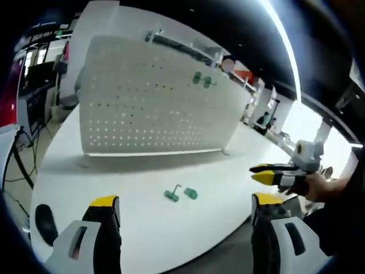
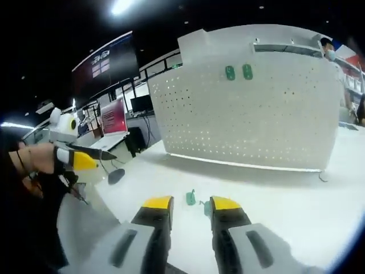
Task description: Insert the hook assembly into the mounting plate slot until the hook locks in place.
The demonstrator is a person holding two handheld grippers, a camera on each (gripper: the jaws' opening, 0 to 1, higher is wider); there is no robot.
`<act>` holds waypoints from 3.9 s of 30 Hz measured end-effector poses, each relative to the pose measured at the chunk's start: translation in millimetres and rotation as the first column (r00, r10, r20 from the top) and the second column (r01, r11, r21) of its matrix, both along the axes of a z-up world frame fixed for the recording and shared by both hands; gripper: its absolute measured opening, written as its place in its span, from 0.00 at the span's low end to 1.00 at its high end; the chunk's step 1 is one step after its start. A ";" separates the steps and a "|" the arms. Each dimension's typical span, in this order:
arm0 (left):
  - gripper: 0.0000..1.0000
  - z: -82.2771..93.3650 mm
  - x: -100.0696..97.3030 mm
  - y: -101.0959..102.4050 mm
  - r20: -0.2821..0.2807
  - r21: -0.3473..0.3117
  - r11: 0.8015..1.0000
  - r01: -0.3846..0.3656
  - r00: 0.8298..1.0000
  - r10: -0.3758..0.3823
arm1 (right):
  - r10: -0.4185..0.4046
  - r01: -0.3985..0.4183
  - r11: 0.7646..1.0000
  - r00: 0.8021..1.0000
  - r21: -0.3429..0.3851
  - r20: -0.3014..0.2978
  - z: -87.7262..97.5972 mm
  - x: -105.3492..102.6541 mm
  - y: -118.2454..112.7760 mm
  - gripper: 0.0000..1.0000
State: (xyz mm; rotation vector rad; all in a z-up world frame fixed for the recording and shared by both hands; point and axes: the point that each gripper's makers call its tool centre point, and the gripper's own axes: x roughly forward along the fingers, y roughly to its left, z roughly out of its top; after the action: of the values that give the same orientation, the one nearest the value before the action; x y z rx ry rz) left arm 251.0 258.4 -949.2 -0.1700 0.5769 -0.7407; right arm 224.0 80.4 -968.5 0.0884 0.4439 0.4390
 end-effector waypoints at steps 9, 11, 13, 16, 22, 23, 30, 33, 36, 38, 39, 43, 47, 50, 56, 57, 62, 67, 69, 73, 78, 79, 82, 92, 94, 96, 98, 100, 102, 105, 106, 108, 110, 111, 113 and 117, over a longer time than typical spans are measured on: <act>0.98 -13.1 -3.9 -0.6 -0.033 0.029 1.000 0.008 0.999 -0.007 | 0.069 -0.070 0.997 0.996 -0.017 -0.063 -22.6 -6.7 17.7 0.24; 0.98 -15.3 -2.9 0.8 -0.037 0.034 0.999 0.005 0.999 -0.004 | 0.081 -0.083 0.996 0.994 -0.014 -0.078 -27.6 -4.5 21.0 0.24; 0.98 -17.7 -2.1 2.1 -0.044 0.039 0.999 0.003 0.999 -0.001 | 0.084 -0.085 0.996 0.993 -0.008 -0.087 -31.3 -0.2 23.8 0.24; 0.98 -19.9 -0.2 3.8 -0.049 0.046 0.999 -0.001 0.999 0.003 | 0.099 -0.101 0.995 0.991 -0.009 -0.091 -34.0 5.0 29.9 0.24; 0.98 -23.5 4.5 6.6 -0.061 0.051 0.999 -0.002 0.998 0.005 | 0.151 -0.153 0.988 0.982 -0.012 -0.110 -49.4 21.6 46.7 0.24; 0.98 -23.7 5.2 7.1 -0.062 0.051 0.999 -0.004 0.998 0.007 | 0.164 -0.167 0.986 0.979 -0.016 -0.117 -53.3 24.7 50.1 0.24; 0.97 -28.6 8.6 9.9 -0.077 0.058 0.998 -0.007 0.997 0.012 | 0.207 -0.211 0.977 0.969 -0.017 -0.139 -70.1 50.8 72.2 0.23; 0.97 -29.3 10.4 11.0 -0.081 0.053 0.999 -0.014 0.997 0.018 | 0.209 -0.209 0.978 0.967 0.015 -0.146 -71.7 61.1 80.5 0.23; 0.96 -31.6 11.8 12.7 -0.089 0.047 0.999 -0.016 0.996 0.021 | 0.215 -0.216 0.976 0.963 0.012 -0.161 -79.3 70.5 87.9 0.23; 0.94 -33.5 12.6 14.0 -0.100 0.046 0.999 -0.018 0.995 0.023 | 0.210 -0.212 0.977 0.962 0.004 -0.173 -86.8 77.8 90.4 0.23; 0.94 -33.8 13.0 14.5 -0.100 0.049 0.999 -0.019 0.995 0.024 | 0.208 -0.211 0.978 0.962 0.003 -0.178 -89.2 80.0 91.1 0.23; 0.94 -34.0 16.2 16.7 -0.099 0.047 0.999 -0.024 0.995 0.028 | 0.187 -0.194 0.981 0.962 -0.013 -0.200 -99.5 90.1 92.4 0.23; 0.94 -35.4 19.1 19.3 -0.101 0.053 0.998 -0.024 0.994 0.029 | 0.158 -0.166 0.986 0.956 -0.013 -0.246 -114.2 96.3 92.6 0.23; 0.93 -36.3 20.6 19.8 -0.106 0.049 0.998 -0.024 0.994 0.029 | 0.134 -0.141 0.990 0.953 -0.005 -0.273 -123.1 99.8 91.1 0.23; 0.93 -40.9 23.9 23.4 -0.120 0.055 0.998 -0.030 0.992 0.036 | 0.095 -0.108 0.994 0.956 -0.032 -0.278 -130.9 111.3 84.5 0.22; 0.93 -41.5 24.0 23.5 -0.122 0.056 0.998 -0.029 0.992 0.035 | 0.090 -0.103 0.994 0.955 -0.031 -0.282 -132.0 113.3 83.6 0.22; 0.92 -43.1 25.9 22.8 -0.130 0.054 0.998 -0.025 0.991 0.032 | 0.065 -0.085 0.995 0.956 -0.055 -0.287 -135.5 125.6 77.4 0.22; 0.91 -44.3 27.4 22.7 -0.135 0.052 0.998 -0.024 0.990 0.031 | 0.044 -0.055 0.998 0.959 -0.029 -0.281 -134.1 142.6 76.8 0.22; 0.91 -44.4 27.6 23.4 -0.138 0.051 0.998 -0.027 0.990 0.034 | 0.042 -0.052 0.998 0.956 -0.026 -0.289 -135.7 148.3 78.5 0.21; 0.90 -43.2 27.8 27.4 -0.136 0.052 0.998 -0.034 0.990 0.041 | 0.048 -0.060 0.998 0.955 -0.031 -0.292 -134.6 162.1 86.4 0.19; 0.90 -44.0 25.4 33.6 -0.141 0.055 0.997 -0.047 0.989 0.054 | 0.096 -0.116 0.992 0.949 -0.049 -0.301 -139.4 172.7 99.6 0.12; 0.90 -44.2 24.6 34.4 -0.142 0.055 0.997 -0.049 0.988 0.056 | 0.100 -0.122 0.991 0.948 -0.053 -0.303 -139.5 173.7 100.3 0.11; 0.90 -44.2 22.6 37.0 -0.144 0.053 0.997 -0.059 0.987 0.066 | 0.133 -0.172 0.978 0.947 -0.114 -0.291 -137.8 175.1 101.2 0.01; 0.90 -38.8 23.0 33.3 -0.131 0.048 0.997 -0.064 0.989 0.070 | 0.117 -0.144 0.982 0.971 -0.118 -0.208 -112.6 176.2 91.5 0.00; 0.90 -35.4 24.7 30.7 -0.122 0.046 0.997 -0.061 0.990 0.066 | 0.105 -0.122 0.989 0.979 -0.087 -0.176 -100.1 179.7 91.0 0.00; 0.90 -32.0 26.2 28.2 -0.115 0.042 0.997 -0.058 0.991 0.062 | 0.090 -0.099 0.994 0.985 -0.053 -0.145 -84.4 183.0 89.8 0.00; 0.90 -28.4 27.5 25.8 -0.111 0.037 0.998 -0.055 0.992 0.059 | 0.088 -0.091 0.995 0.990 -0.026 -0.110 -68.0 184.6 89.8 0.00; 0.90 -23.5 29.6 23.7 -0.104 0.027 0.998 -0.058 0.993 0.060 | 0.085 -0.083 0.996 0.994 0.029 -0.071 -49.2 185.5 92.5 0.00; 0.90 -16.8 33.9 21.1 -0.108 -0.012 0.996 -0.084 0.991 0.082 | 0.085 -0.083 0.995 0.996 0.054 -0.037 -32.4 183.6 93.6 0.00; 0.90 -8.9 40.3 17.4 -0.118 -0.065 0.990 -0.123 0.986 0.115 | 0.090 -0.088 0.992 0.996 0.092 -0.019 -14.9 177.2 96.3 0.00; 0.89 -8.0 41.0 16.2 -0.122 -0.069 0.990 -0.123 0.986 0.114 | 0.086 -0.086 0.989 0.996 0.119 0.005 -4.5 174.3 97.7 0.00; 0.87 -7.1 43.5 13.7 -0.123 -0.061 0.990 -0.124 0.986 0.116 | 0.096 -0.098 0.986 0.995 0.132 0.022 6.0 168.6 100.3 0.00; 0.85 -4.8 45.5 9.4 -0.123 -0.067 0.992 -0.110 0.987 0.102 | 0.108 -0.115 0.979 0.993 0.167 0.053 22.0 160.2 105.1 0.00; 0.85 -3.0 47.1 6.7 -0.128 -0.079 0.991 -0.108 0.987 0.098 | 0.119 -0.129 0.974 0.991 0.184 0.068 30.2 154.8 108.1 0.00; 0.84 -1.1 49.5 3.5 -0.131 -0.090 0.990 -0.108 0.987 0.095 | 0.131 -0.150 0.970 0.986 0.193 0.106 45.4 144.1 111.3 0.00; 0.82 1.2 53.4 -3.2 -0.132 -0.089 0.992 -0.094 0.988 0.081 | 0.164 -0.204 0.951 0.970 0.230 0.180 74.4 125.7 119.3 0.00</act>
State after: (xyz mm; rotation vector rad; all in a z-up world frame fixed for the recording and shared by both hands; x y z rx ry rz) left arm 304.5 255.2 -948.0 -0.3310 0.6522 -0.6754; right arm 349.7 199.7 -894.1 0.2532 0.2383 0.6807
